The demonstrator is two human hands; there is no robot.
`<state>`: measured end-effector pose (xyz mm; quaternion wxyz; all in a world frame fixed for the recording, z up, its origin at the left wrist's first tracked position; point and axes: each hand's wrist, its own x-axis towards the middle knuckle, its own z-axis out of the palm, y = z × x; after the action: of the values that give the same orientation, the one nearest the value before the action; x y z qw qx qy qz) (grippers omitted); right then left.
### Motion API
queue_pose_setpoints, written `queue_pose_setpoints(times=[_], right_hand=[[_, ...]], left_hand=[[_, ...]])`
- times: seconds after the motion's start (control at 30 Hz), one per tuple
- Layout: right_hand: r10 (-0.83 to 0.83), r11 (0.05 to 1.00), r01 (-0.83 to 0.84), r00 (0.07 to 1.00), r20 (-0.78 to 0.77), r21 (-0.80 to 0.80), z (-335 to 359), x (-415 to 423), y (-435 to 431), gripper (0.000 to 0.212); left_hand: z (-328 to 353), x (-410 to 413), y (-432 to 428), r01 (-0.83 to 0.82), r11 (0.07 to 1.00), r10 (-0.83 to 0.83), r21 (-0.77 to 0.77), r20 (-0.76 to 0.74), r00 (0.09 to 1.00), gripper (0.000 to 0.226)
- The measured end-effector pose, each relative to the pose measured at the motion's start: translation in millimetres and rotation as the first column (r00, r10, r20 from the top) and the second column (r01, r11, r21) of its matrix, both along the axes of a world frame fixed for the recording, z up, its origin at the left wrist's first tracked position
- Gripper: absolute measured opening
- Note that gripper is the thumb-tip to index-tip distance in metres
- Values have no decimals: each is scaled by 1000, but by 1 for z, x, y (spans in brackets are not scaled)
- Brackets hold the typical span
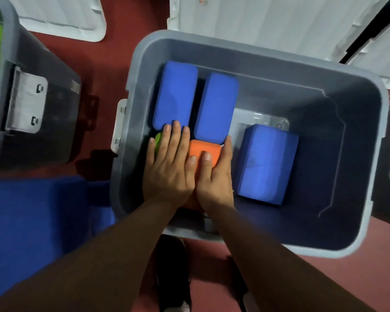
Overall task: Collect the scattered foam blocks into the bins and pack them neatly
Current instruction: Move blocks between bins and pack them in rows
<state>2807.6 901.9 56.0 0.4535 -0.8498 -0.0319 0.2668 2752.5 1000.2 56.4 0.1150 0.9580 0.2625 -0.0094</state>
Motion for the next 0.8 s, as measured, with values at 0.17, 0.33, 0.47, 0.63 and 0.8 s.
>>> queue_pose_setpoints(times=[0.17,0.33,0.47,0.63,0.8], right_hand=[[-122,989,127,990,-76,70,9,15,3,73],[-248,964,256,963,-108,68,14,65,30,70],[-208,978,207,968,-144,-16,7,70,42,57],[-82,997,82,997,-3,13,3,60,33,55],[-38,999,38,999,22,0,2,64,40,73]], left_hand=[[8,10,-1,-53,998,54,-14,54,997,62],[5,42,27,-66,995,77,-73,152,985,64],[-3,42,32,-86,991,100,-105,138,985,67],[-2,33,34,-66,983,101,-171,203,974,70],[-5,37,30,-41,995,57,-92,173,983,68]])
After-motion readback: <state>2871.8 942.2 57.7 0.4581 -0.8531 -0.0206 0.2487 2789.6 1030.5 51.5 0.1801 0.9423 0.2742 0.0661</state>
